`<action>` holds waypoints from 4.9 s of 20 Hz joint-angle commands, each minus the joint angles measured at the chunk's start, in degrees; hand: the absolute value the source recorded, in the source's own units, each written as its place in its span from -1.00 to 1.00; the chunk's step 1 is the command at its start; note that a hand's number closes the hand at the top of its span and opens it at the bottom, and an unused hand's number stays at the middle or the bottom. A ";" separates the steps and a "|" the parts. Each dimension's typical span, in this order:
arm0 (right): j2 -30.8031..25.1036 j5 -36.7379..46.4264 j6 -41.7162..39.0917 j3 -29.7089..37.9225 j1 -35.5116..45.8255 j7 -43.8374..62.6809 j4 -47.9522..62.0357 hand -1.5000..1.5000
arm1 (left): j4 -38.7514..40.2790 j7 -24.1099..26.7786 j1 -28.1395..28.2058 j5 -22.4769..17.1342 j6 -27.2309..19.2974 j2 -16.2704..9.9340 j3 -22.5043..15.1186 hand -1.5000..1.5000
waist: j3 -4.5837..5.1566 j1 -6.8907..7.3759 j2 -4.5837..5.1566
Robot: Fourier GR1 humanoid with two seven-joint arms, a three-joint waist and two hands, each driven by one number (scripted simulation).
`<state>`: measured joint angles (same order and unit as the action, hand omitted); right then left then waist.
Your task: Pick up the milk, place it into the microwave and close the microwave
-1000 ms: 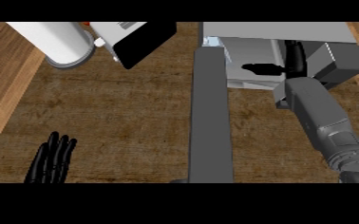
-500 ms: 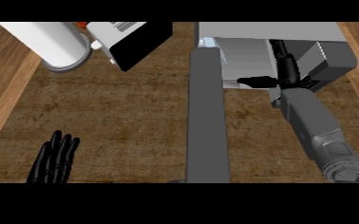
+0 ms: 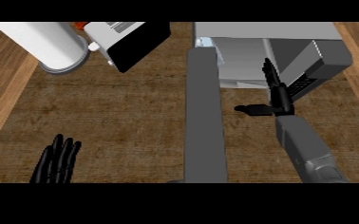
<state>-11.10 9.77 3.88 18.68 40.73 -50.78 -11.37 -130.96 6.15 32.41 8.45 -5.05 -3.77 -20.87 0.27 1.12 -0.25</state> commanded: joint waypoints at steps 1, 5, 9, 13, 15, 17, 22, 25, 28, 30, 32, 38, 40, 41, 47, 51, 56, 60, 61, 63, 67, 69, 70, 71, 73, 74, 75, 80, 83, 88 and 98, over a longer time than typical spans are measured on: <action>-0.20 -2.41 -5.32 1.28 -4.76 -1.29 -0.51 -1.00 | 2.12 -2.35 -3.19 3.45 -1.64 1.83 -3.43 -1.00 | -0.31 -1.18 0.27; 1.80 -2.80 -5.78 1.07 -10.73 -6.85 -0.53 -1.00 | 4.36 1.52 -1.49 -0.22 1.87 -0.50 -4.06 -1.00 | -0.32 -0.46 0.42; 0.42 -3.10 -14.62 -0.39 -13.00 -6.53 -2.89 -1.00 | 5.16 0.10 -5.01 -7.08 8.54 -4.65 -0.78 -1.00 | -0.24 -1.56 0.23; 2.43 -3.47 -17.22 -1.60 -18.85 -10.21 -5.08 -1.00 | 7.40 -2.78 -8.84 -0.36 7.52 -4.03 -4.98 1.00 | -0.28 -1.60 0.17; 0.13 -4.12 -20.75 -2.29 -21.38 -9.06 -8.51 -1.00 | 6.05 -2.28 -7.87 0.23 7.99 -5.29 -4.67 1.00 | -0.22 -1.68 -0.03; 2.04 -4.35 -20.40 -3.50 -24.92 -10.54 -12.65 -1.00 | 7.15 -4.85 -10.69 1.28 6.15 -2.34 -6.59 1.00 | -0.19 -2.09 -0.14; 1.09 -7.06 -23.60 -3.82 -30.75 -10.89 -19.13 -1.00 | 10.48 -7.34 -15.48 -2.92 10.10 -3.71 -3.90 1.00 | -0.19 -2.11 -0.04; 0.79 -8.42 -24.41 -5.20 -34.87 -6.62 -25.94 -1.00 | 19.47 -6.96 -22.96 -0.04 8.91 0.33 -5.22 1.00 | -0.14 -2.66 -0.01; 0.78 -9.07 -24.84 -6.17 -39.84 -8.72 -28.56 -1.00 | 20.15 -9.54 -26.11 -1.47 13.09 -1.30 -6.00 1.00 | -0.20 -2.40 0.10; -1.21 -9.59 -26.06 -6.44 -41.25 -8.58 -29.53 -1.00 | 23.04 -13.21 -31.22 -0.91 14.71 -0.88 -5.81 1.00 | -0.25 -2.42 0.23; -1.51 -10.67 -26.46 -6.51 -42.39 -8.77 -31.24 -1.00 | 26.89 -14.29 -31.85 0.12 15.09 1.54 -10.22 1.00 | -0.25 -2.52 0.20; -3.36 -14.13 -28.56 -8.12 -47.48 -5.14 -41.15 -1.00 | 38.80 -9.87 -39.21 2.30 11.97 3.71 -14.96 1.00 | -0.20 -2.54 0.21; -3.70 -14.81 -28.92 -8.64 -50.52 -6.44 -43.31 -1.00 | 43.20 -8.38 -44.25 3.28 8.63 3.74 -15.83 1.00 | -0.21 -3.05 0.28; -5.00 -15.97 -30.17 -8.79 -51.65 -4.00 -46.18 -1.00 | 42.31 -9.10 -43.82 4.34 7.59 3.75 -18.46 1.00 | -0.20 -2.85 0.18; -5.35 -19.14 -31.83 -11.33 -51.06 -3.25 -52.39 -1.00 | 53.70 -10.64 -53.23 -3.43 -2.46 3.77 -28.66 1.00 | -0.20 -4.80 0.47; -6.58 -22.08 -34.23 -13.49 -51.49 -0.82 -58.12 -1.00 | 58.25 -10.93 -57.35 -9.62 -8.17 3.77 -32.04 1.00 | -0.16 -6.71 0.70; -7.23 -25.22 -34.03 -15.36 -52.90 2.34 -64.37 -1.00 | 63.30 -10.01 -62.80 -16.62 -14.57 3.77 -33.54 1.00 | -0.12 -9.31 1.20; -8.01 -26.93 -33.34 -16.95 -52.35 5.21 -69.07 -1.00 | 64.94 -6.52 -66.90 -22.35 -18.57 3.77 -31.52 1.00 | -0.02 -11.30 1.70; -9.05 -27.49 -34.07 -16.97 -53.61 5.56 -69.92 -1.00 | 65.77 -5.39 -67.41 -23.65 -19.00 3.77 -29.29 -1.00 | 0.05 -12.48 1.97; -9.05 -28.11 -32.90 -17.76 -52.91 7.47 -72.66 -1.00 | 65.25 -3.47 -68.72 -26.30 -21.29 3.77 -29.36 -1.00 | 0.12 -13.11 1.97; -10.62 -30.20 -32.96 -18.30 -53.69 10.65 -75.84 -1.00 | 68.54 -0.05 -71.15 -28.76 -25.69 3.77 -27.33 1.00 | 0.17 -14.07 2.24; -11.01 -31.76 -34.01 -18.68 -54.15 11.11 -77.23 -1.00 | 70.09 0.58 -72.94 -29.83 -28.04 3.77 -25.85 -1.00 | 0.11 -15.10 2.34; -11.17 -32.35 -33.91 -18.70 -53.63 11.84 -77.34 -1.00 | 70.62 0.18 -75.18 -31.13 -28.22 3.77 -24.55 1.00 | 0.04 -15.21 2.60; -12.11 -32.73 -34.35 -18.71 -53.66 12.44 -78.58 -1.00 | 71.50 1.22 -75.07 -32.04 -28.74 3.77 -23.92 1.00 | 0.14 -15.69 2.79; -12.53 -33.62 -34.93 -19.23 -53.83 13.37 -79.07 -1.00 | 73.11 2.20 -77.00 -33.82 -29.00 3.77 -22.74 1.00 | 0.06 -16.56 3.30; -12.37 -33.86 -34.71 -19.45 -53.69 13.71 -79.22 -1.00 | 73.81 2.38 -78.20 -34.85 -29.30 3.77 -22.55 1.00 | -0.02 -16.58 3.33; -12.40 -34.52 -35.12 -19.85 -54.74 13.97 -80.28 -1.00 | 73.97 3.06 -77.86 -36.18 -29.47 3.77 -22.24 1.00 | 0.08 -17.90 3.43; -13.65 -36.72 -35.69 -20.51 -54.12 16.45 -82.85 -1.00 | 77.33 6.06 -81.95 -40.06 -28.99 3.77 -18.85 1.00 | 0.05 -18.96 4.32; -14.00 -38.70 -35.27 -19.78 -54.30 17.36 -84.55 -1.00 | 80.19 7.61 -83.56 -42.04 -28.60 3.77 -16.97 1.00 | 0.06 -19.55 4.52; -15.08 -40.24 -35.83 -19.18 -55.14 17.91 -86.18 -1.00 | 82.57 10.20 -85.10 -44.47 -28.47 3.77 -16.15 1.00 | -0.07 -21.09 4.69; -17.31 -43.61 -37.48 -19.31 -56.16 20.57 -89.40 -1.00 | 84.67 13.69 -85.75 -46.94 -29.42 3.77 -16.09 1.00 | -0.18 -21.90 5.05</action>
<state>-27.67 -32.84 -31.82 -0.79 -15.20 -29.74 -99.91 -51.18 19.92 -48.59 -37.23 -35.83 -0.02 -39.30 0.11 -20.11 3.99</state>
